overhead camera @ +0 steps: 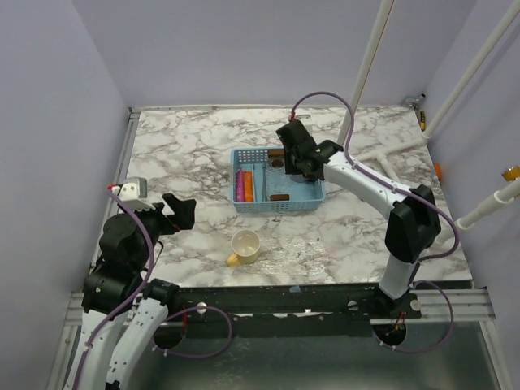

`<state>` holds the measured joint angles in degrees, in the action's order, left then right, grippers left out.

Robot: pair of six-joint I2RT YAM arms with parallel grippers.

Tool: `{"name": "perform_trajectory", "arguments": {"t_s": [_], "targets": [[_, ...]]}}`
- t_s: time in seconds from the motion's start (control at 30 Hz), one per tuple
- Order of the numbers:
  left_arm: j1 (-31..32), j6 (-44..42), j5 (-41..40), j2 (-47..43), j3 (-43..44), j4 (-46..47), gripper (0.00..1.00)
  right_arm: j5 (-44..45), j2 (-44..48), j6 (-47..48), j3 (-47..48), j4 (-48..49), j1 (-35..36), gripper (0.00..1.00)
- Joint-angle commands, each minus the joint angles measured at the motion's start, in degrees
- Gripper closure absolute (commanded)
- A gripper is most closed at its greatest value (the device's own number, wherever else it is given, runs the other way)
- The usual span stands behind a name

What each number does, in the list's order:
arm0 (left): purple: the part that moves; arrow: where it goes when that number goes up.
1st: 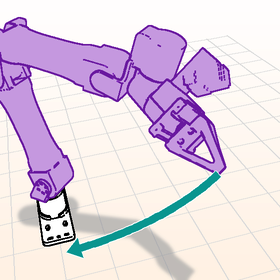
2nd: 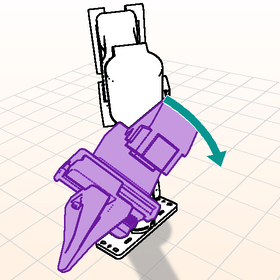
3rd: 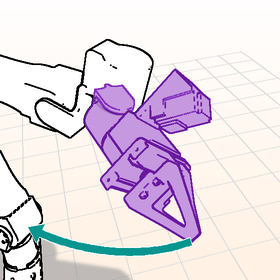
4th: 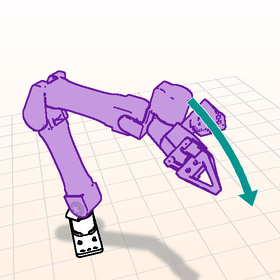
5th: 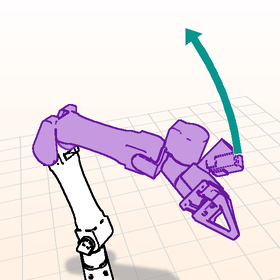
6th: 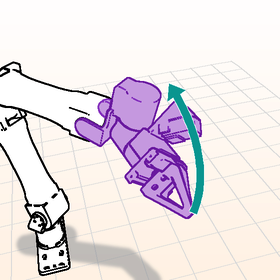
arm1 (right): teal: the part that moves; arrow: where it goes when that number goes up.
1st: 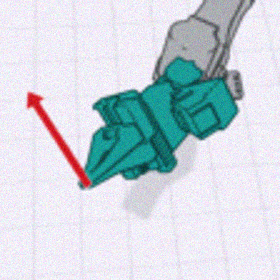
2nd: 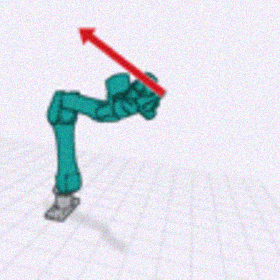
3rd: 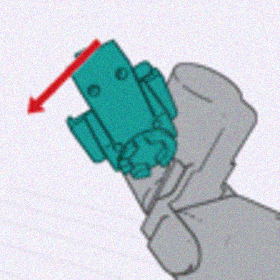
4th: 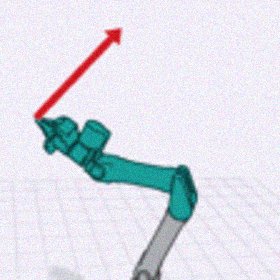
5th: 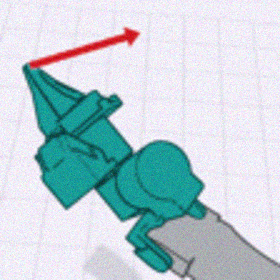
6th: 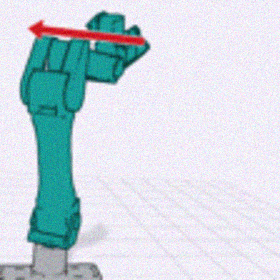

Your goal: Prepare toiletry sets of a toothbrush and toothpaste on the tray

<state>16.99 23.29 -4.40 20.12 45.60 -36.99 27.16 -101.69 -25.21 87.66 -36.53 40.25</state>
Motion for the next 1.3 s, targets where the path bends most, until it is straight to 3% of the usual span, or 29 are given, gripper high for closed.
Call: {"name": "perform_trajectory", "arguments": {"t_s": [0.0,0.77,1.27], "targets": [[0.1,-0.3,0.1,1.0,-0.6,-0.6,0.01,-5.5,-3.9,4.9,4.2,1.6,-2.6,0.56],[0.1,-0.4,0.5,3.3,-0.4,-0.4,0.01,-10.5,-15.5,8.8,8.0,3.5,-8.2,0.58],[0.1,-0.6,0.6,3.5,-0.3,-0.4,0.01,-12.7,-22.1,9.4,17.2,1.5,-9.0,0.6]]}}
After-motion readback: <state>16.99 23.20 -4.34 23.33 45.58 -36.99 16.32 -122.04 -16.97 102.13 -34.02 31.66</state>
